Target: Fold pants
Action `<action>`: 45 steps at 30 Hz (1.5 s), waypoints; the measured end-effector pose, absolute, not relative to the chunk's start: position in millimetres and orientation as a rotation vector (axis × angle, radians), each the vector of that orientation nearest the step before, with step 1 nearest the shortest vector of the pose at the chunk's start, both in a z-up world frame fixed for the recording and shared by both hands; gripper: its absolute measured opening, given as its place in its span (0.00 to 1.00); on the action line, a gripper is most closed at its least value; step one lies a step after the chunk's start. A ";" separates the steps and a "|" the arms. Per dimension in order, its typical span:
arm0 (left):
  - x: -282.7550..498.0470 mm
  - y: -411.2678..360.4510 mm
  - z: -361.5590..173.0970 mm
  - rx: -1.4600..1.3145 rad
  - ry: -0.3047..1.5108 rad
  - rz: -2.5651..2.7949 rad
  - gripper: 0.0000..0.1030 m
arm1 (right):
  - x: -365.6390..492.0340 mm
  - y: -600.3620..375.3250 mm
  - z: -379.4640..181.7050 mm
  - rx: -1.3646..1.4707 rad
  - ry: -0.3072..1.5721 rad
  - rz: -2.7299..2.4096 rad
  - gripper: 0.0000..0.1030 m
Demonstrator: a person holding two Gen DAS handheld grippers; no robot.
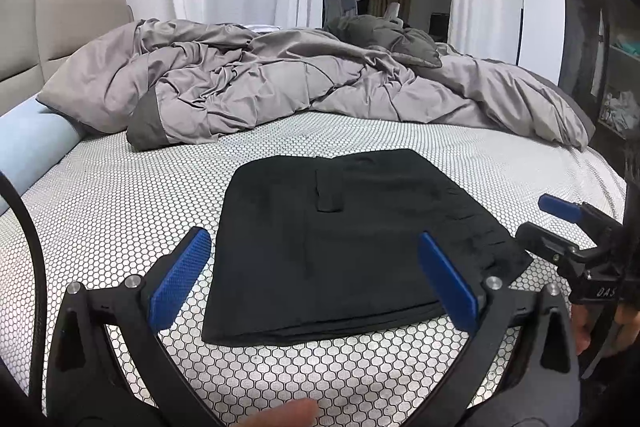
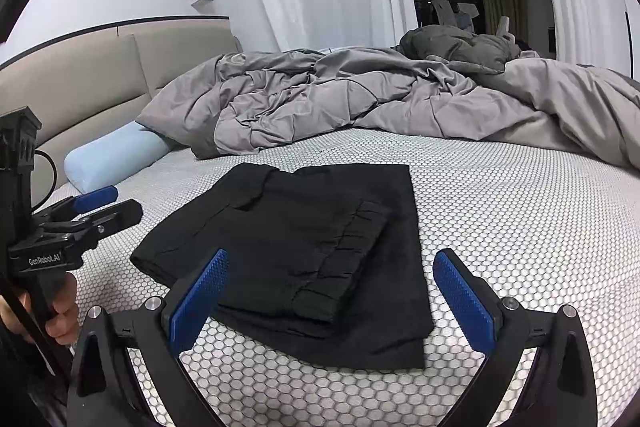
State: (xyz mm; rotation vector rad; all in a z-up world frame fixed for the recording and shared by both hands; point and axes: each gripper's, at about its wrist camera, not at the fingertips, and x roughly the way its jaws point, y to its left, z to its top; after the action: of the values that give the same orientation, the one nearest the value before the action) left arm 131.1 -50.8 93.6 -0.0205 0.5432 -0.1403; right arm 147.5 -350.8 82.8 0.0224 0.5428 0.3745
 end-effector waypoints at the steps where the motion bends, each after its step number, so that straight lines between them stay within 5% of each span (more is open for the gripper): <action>1: 130.6 -51.4 92.7 -0.019 0.546 -0.142 0.99 | 146.8 -348.8 82.5 0.021 0.538 0.375 1.00; 45: 137.1 -34.6 94.3 -0.041 0.520 -0.111 0.99 | 144.5 -341.4 81.2 -0.017 0.503 0.394 1.00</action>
State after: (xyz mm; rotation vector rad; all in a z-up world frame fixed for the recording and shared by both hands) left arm 137.1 -34.6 94.3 -0.0412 0.5199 -0.1112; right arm 144.5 -341.4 81.2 -0.0169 0.5034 0.3942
